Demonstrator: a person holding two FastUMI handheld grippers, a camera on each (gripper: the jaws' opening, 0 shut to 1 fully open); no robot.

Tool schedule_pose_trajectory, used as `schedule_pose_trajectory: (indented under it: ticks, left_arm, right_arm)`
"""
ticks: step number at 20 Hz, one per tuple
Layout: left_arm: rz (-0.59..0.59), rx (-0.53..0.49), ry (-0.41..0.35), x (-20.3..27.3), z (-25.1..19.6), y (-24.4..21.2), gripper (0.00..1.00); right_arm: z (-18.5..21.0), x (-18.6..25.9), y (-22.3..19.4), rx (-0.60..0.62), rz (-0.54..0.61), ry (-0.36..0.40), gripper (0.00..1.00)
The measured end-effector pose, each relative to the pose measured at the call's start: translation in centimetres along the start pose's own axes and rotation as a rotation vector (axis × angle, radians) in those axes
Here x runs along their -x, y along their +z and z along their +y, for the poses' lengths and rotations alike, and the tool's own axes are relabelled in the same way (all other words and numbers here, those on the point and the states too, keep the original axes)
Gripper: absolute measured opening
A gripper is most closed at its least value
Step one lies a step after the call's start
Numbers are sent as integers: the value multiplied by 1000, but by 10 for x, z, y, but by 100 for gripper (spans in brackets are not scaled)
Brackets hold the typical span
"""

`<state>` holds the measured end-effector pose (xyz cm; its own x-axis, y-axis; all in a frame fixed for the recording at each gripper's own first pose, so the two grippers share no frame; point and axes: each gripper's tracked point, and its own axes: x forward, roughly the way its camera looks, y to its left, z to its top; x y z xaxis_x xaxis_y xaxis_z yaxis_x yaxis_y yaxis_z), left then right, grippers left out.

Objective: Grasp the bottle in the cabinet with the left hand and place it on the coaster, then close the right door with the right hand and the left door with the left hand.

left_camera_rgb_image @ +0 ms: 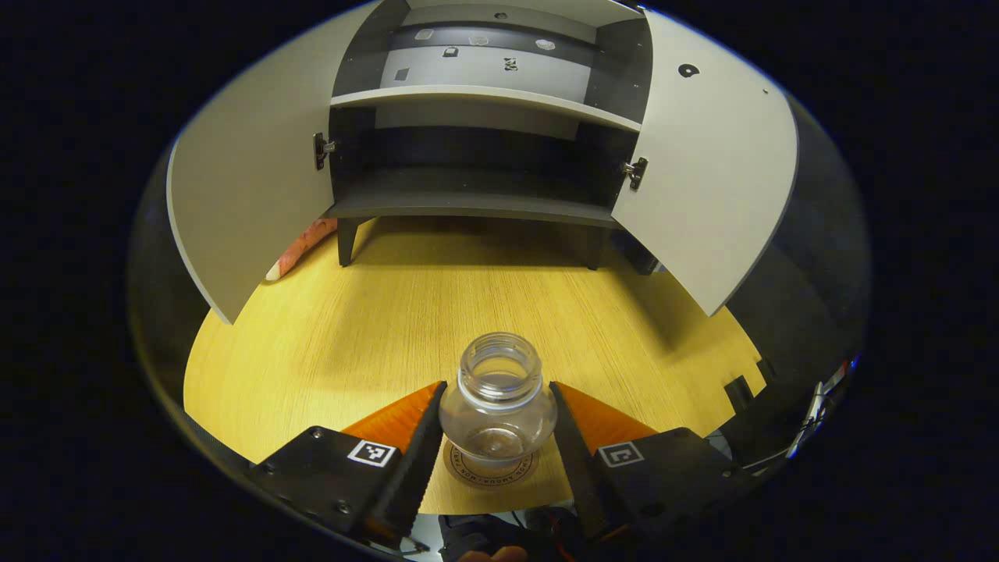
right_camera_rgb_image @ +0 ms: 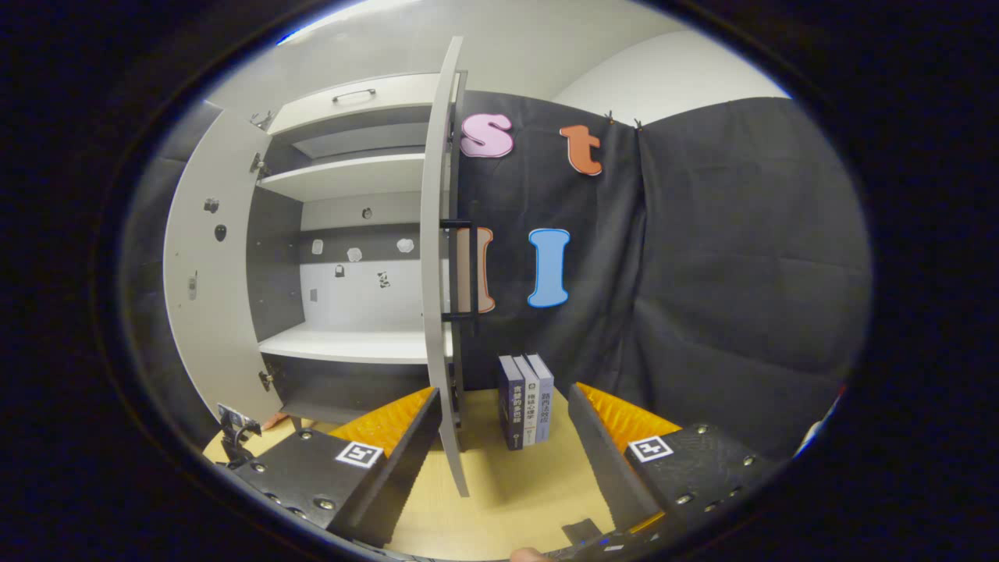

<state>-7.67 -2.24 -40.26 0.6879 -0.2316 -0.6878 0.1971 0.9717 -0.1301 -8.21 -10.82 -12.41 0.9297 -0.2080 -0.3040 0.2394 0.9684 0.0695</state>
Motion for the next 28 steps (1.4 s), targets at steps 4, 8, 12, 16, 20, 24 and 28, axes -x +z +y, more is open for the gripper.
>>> schedule_pose_trajectory:
  ticks: [4,8,12,16,20,24,28]
  left_arm:
    - [-6,-15,13,-1,1,4,81]
    - [-51,-26,21,5,2,22,81]
    - [-110,-37,34,18,0,47,81]
    - [-178,-24,11,38,-8,84,81]
    - [-320,37,-9,70,-11,152,81]
    - [-465,73,45,106,9,223,80]
    - [-598,167,-2,147,7,281,80]
  right_arm:
    - [-2,-3,-3,-8,2,-8,98]
    - [0,-7,-5,-13,9,-1,94]
    - [3,-12,-4,3,4,5,99]
    - [7,-16,-7,5,14,23,98]
    - [9,-17,-9,14,18,32,99]
    - [10,-18,-12,15,29,38,99]
    - [9,-19,-12,11,30,30,99]
